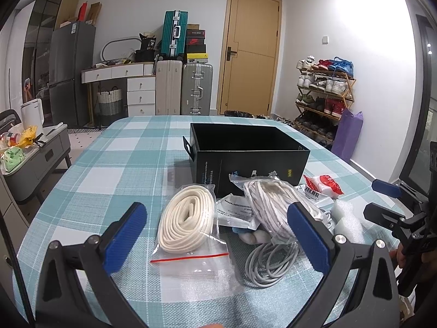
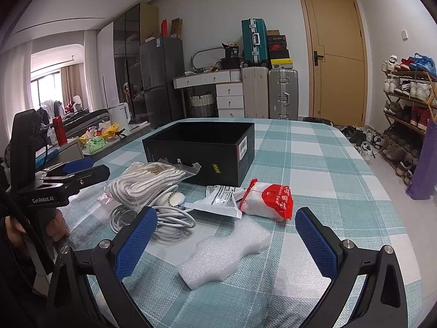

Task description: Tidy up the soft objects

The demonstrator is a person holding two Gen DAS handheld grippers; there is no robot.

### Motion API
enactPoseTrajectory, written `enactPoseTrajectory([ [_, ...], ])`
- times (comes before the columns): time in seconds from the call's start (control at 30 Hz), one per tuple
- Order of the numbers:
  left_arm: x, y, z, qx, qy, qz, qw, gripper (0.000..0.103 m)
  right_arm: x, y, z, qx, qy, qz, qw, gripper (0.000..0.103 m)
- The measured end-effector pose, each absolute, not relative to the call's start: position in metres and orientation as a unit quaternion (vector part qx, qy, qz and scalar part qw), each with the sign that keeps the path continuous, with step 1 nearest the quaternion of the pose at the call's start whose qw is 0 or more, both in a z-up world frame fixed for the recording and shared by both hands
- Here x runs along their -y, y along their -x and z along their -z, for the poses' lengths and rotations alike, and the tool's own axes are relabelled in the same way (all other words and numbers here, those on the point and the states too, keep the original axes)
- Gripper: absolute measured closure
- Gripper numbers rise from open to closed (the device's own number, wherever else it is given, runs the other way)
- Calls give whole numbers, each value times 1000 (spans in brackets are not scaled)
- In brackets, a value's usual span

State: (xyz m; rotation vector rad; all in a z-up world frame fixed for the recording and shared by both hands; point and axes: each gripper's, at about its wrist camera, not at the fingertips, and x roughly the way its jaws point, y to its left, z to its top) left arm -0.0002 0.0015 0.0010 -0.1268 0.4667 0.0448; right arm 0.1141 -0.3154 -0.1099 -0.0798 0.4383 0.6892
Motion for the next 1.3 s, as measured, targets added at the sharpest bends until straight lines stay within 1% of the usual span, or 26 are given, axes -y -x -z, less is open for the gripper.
enactPoseTrajectory([
  [0.87,0,-1,0,-232,60,-24,970,0,315,-113,110,-213,43,-335,917,0],
  [1.3,-1,-3,2,-238,59,-30,969,0,310,-114,109,-222,63,-331,915,0],
])
